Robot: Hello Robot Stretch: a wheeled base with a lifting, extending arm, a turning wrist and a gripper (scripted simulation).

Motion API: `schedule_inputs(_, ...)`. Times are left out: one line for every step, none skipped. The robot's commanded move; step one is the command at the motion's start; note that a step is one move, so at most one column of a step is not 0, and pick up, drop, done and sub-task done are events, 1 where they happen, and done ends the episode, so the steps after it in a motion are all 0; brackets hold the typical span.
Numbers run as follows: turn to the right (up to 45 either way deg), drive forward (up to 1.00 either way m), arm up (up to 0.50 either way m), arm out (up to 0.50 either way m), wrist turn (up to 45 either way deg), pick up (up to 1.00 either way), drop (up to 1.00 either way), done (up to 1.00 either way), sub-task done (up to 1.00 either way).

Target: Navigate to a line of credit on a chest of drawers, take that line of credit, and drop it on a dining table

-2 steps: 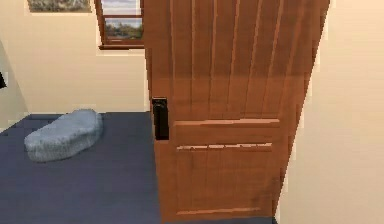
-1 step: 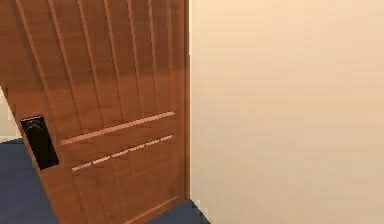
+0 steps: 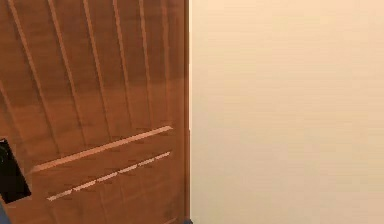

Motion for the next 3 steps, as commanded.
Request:
schedule_inputs(-45.0, 0.0, 0.0, 0.0, 0.0, 0.0, 0.0, 0.0, 0.0)
schedule_inputs(-24.0, 0.0, 0.0, 0.0, 0.0, 0.0, 0.0, 0.0, 0.0)
schedule_inputs(0.0, 0.1, 0.0, 0.0, 0.0, 0.0, 0.0, 0.0, 0.0)
